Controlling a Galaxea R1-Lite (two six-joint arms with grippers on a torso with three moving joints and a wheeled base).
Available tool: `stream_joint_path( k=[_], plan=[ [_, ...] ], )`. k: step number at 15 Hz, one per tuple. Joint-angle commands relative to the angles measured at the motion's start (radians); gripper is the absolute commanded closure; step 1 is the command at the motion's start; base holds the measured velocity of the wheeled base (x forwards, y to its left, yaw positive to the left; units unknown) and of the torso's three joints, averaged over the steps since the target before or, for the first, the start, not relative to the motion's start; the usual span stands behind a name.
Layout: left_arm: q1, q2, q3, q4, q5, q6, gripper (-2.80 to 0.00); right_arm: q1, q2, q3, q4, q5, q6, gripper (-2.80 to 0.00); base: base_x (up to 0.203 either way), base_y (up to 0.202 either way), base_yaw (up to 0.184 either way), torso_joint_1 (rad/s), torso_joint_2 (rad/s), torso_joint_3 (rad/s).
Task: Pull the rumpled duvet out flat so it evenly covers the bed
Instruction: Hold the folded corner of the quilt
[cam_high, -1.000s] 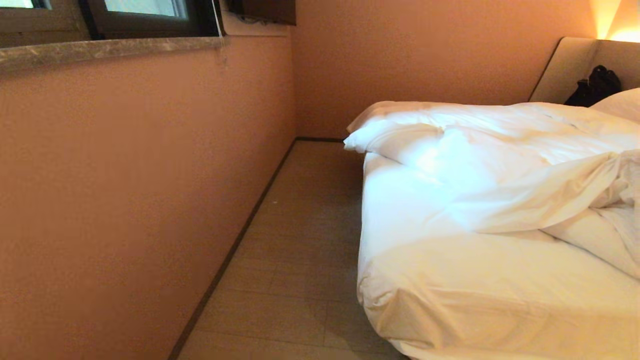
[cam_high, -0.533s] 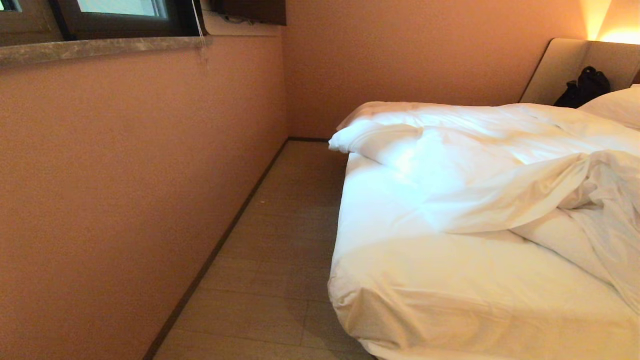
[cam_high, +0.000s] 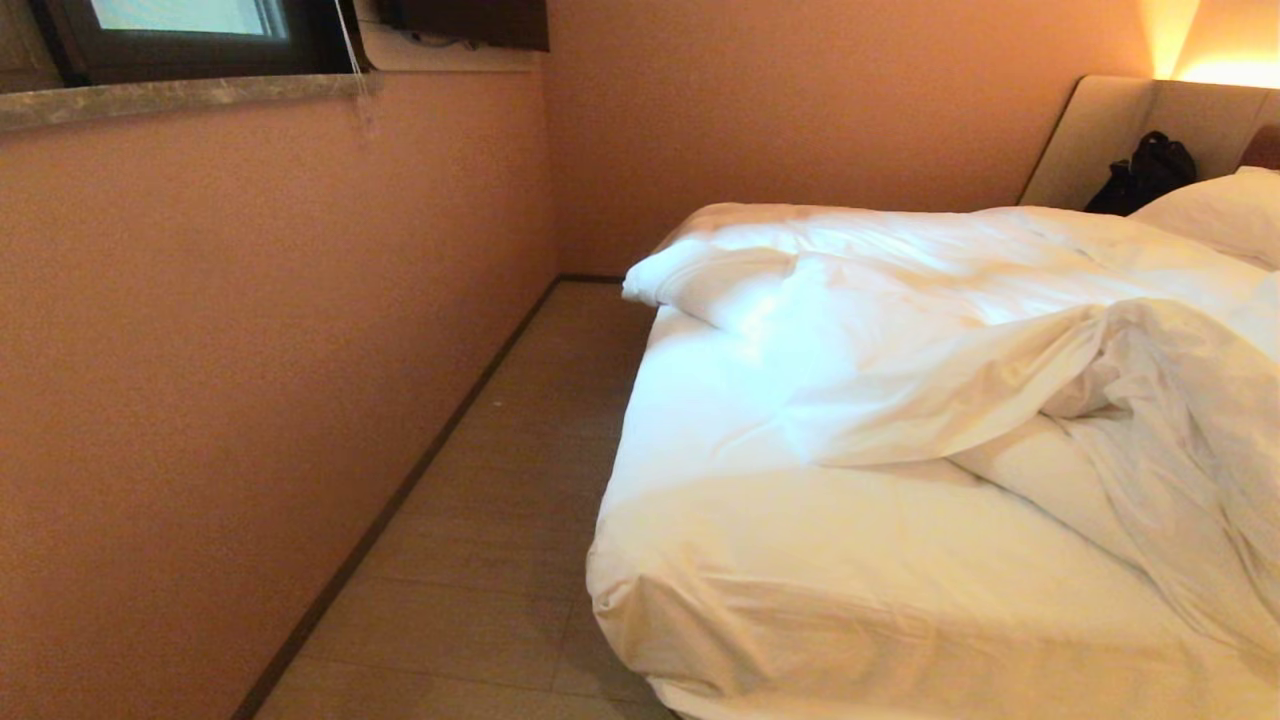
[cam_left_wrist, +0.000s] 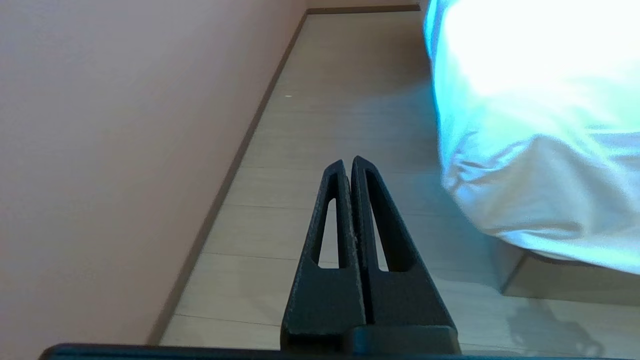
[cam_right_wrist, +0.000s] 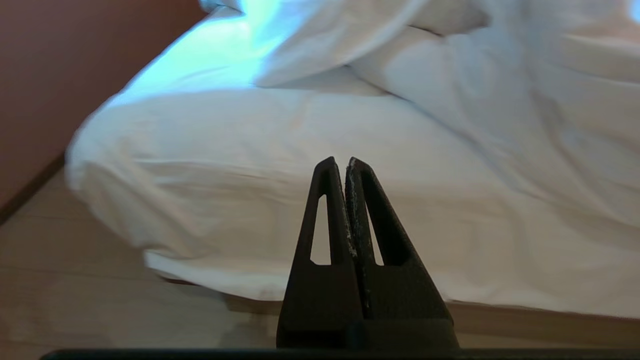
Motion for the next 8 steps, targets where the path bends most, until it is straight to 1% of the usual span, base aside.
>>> stream_joint_path(
  k=[1, 8],
  plan=[
    [0.000, 0.002, 0.000, 0.001, 0.000, 0.001, 0.00, 0.000, 0.000, 0.000, 0.000, 0.000, 0.000, 0.00, 0.000, -0.192, -0.002, -0.002, 0.00, 0.002],
    [0.000, 0.001, -0.001, 0.000, -0.001, 0.001, 0.00, 0.000, 0.000, 0.000, 0.000, 0.000, 0.000, 0.00, 0.000, -0.193, 0.000, 0.004, 0.00, 0.001]
  ],
)
